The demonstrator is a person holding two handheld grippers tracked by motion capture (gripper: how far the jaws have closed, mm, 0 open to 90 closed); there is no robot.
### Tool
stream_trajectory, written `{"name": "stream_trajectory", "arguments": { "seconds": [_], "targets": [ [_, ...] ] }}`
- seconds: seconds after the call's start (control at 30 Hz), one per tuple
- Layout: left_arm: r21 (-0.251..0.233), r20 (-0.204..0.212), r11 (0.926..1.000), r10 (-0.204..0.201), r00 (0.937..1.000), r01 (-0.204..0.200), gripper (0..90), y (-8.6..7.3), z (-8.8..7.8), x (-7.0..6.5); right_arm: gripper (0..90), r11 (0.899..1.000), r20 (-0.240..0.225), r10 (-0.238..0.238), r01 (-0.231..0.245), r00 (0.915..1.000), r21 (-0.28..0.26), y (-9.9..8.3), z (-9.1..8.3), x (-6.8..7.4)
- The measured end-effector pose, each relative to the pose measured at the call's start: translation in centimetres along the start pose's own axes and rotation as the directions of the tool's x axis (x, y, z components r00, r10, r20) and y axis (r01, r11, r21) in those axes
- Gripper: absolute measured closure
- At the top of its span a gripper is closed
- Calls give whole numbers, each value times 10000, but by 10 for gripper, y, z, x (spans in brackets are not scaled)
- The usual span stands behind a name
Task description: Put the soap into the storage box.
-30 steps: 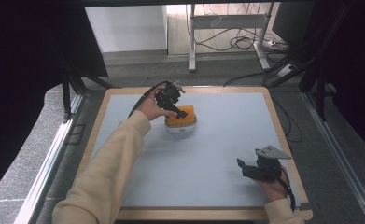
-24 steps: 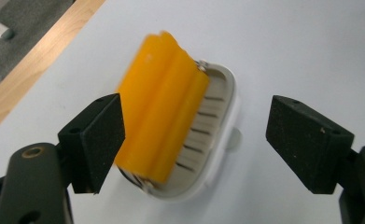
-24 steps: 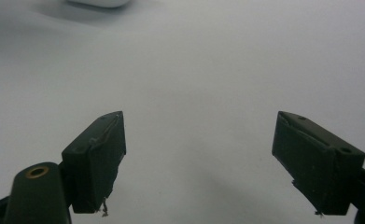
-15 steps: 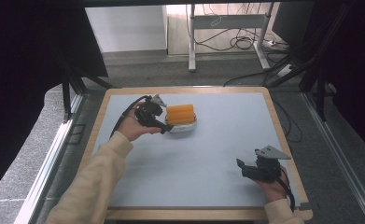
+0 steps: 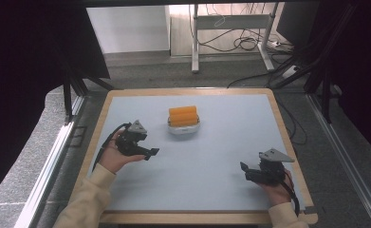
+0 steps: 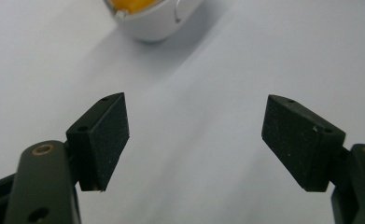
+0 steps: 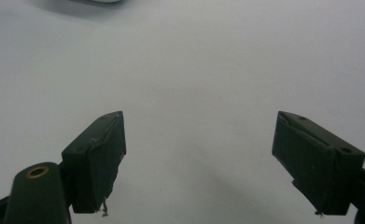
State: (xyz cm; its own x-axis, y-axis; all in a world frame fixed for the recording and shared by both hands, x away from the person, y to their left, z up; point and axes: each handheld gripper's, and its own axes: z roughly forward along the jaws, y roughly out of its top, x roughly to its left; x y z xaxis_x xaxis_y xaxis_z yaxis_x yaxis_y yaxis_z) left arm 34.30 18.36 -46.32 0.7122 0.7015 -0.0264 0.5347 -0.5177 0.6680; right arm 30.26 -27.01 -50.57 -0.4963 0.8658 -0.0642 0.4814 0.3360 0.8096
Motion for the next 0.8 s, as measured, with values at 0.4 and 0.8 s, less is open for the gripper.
{"name": "stream_trajectory", "arguments": {
  "seconds": [0.4, 0.8],
  "targets": [
    [-144, -543, 9968, -788, 9954, 781, 237, -46, -15, -6, 176, 10000, 49, 23, -23, 10000, -8, 0, 0, 1],
    [-46, -612, 9989, -466, 9970, 465, 246, -45, -12, -9, 175, 9999, 118, -108, 109, 9999, -72, 0, -1, -1]
  ]
}}
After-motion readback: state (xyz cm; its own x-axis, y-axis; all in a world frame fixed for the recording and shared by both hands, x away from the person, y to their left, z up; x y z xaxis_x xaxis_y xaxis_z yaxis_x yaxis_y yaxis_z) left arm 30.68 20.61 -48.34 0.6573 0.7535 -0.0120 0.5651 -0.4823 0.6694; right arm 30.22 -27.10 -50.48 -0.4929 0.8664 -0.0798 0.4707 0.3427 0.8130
